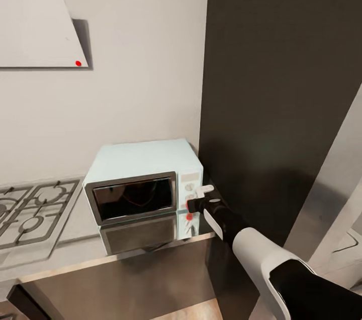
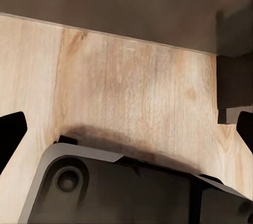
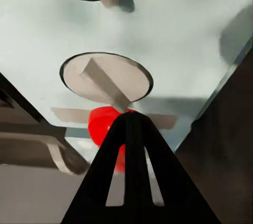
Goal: In the kitchen, take the popcorn bag from the countertop, put it into the microwave, and heat it until the popcorn is cooked so the cooked popcorn ends up inside the bag.
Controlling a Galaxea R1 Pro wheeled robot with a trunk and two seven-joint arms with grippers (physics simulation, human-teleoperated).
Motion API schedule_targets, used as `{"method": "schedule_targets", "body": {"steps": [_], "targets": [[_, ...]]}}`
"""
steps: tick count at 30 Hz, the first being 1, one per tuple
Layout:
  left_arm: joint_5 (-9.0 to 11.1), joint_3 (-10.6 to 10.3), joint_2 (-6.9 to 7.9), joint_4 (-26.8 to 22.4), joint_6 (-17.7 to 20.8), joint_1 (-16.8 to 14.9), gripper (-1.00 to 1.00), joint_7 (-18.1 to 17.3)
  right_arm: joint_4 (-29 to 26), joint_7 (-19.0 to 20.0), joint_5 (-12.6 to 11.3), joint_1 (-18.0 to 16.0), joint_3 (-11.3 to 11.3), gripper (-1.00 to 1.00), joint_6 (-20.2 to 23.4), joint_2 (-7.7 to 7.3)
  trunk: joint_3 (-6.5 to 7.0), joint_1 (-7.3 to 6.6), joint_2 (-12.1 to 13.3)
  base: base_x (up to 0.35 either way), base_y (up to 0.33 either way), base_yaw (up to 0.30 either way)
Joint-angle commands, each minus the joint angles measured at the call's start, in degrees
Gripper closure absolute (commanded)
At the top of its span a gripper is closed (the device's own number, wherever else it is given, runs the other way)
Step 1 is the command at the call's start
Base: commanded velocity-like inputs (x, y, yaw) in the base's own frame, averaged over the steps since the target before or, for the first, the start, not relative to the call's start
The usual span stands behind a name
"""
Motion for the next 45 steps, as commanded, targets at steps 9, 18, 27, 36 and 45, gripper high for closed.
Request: {"method": "schedule_targets", "body": {"steps": [9,18,27,36,45], "targets": [[0.3,0.3,-0.12,0.2,0.0,-0.1,-1.00,-0.4,2.5,0.2,-0.4,0.0,0.2,1.00,-0.9,0.00,-0.12,0.05,-0.1,0.022,0.000,0.000],[0.3,0.3,-0.14,0.2,0.0,-0.1,-1.00,-0.5,3.1,0.3,-0.4,1.4,0.2,1.00,-1.0,0.00,-0.12,0.05,-0.1,0.000,0.000,0.000],[0.3,0.3,-0.13,0.2,0.0,-0.1,-1.00,-0.5,3.1,0.4,-0.4,3.0,0.2,1.00,-1.6,0.00,-0.12,0.05,-0.1,0.000,0.051,0.000],[0.3,0.3,-0.16,0.2,0.0,-0.1,-1.00,-0.4,3.1,0.4,-0.4,3.1,0.2,1.00,-1.7,0.00,-0.12,0.05,-0.1,0.025,0.018,0.000],[0.3,0.2,-0.32,0.3,0.0,-0.1,-1.00,-0.4,3.1,0.4,-0.4,3.1,0.2,1.00,-1.7,0.00,-0.12,0.05,-0.1,0.069,0.000,0.000]]}}
